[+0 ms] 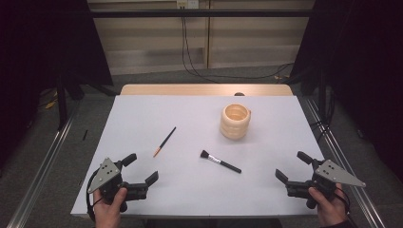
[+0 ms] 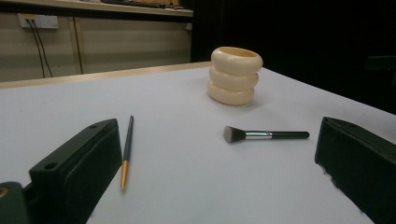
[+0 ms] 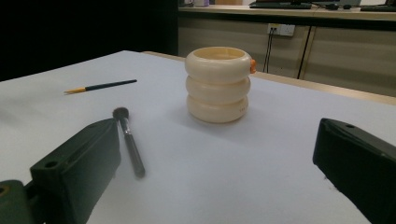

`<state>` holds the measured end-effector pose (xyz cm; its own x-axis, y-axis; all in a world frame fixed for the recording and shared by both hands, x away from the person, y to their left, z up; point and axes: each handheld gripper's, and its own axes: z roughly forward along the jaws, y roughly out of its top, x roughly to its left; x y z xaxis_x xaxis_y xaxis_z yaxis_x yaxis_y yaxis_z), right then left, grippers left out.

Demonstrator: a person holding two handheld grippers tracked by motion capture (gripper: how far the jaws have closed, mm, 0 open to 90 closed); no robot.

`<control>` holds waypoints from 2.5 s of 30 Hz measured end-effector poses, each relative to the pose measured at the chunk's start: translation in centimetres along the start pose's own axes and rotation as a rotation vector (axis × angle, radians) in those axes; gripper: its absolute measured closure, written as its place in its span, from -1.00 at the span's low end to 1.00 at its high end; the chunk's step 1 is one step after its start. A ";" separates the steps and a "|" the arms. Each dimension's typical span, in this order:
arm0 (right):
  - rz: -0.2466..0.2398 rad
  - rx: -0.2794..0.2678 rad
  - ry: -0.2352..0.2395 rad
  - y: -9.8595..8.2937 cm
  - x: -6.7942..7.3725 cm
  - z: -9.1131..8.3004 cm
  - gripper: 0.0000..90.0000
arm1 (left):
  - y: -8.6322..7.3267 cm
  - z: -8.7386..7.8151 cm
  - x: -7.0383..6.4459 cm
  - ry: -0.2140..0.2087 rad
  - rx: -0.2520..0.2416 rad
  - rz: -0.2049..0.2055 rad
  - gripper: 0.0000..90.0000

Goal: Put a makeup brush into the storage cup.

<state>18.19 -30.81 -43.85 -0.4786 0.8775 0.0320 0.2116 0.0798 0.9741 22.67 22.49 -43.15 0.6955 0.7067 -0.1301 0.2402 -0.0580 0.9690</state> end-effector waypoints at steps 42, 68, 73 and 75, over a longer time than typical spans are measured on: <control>-0.001 -0.003 0.018 0.1 0.3 0.0 -1.00 | 3.9 4.7 1.1 -0.037 0.095 0.082 -0.94; -0.009 0.000 0.023 0.1 0.3 0.0 -0.99 | 5.3 9.3 3.0 -0.041 0.181 0.107 -0.95; -0.005 0.002 0.023 0.1 0.4 0.0 -0.99 | 5.6 9.8 3.6 -0.029 0.191 0.100 -0.95; -0.010 -0.003 0.024 0.1 0.3 0.0 -0.99 | 5.7 10.0 3.8 -0.028 0.195 0.102 -0.95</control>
<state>18.07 -30.53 -43.80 -0.5005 0.8653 0.0280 0.2040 0.0865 0.9751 33.41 17.81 -40.25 0.7410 0.6702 -0.0421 0.2925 -0.2656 0.9187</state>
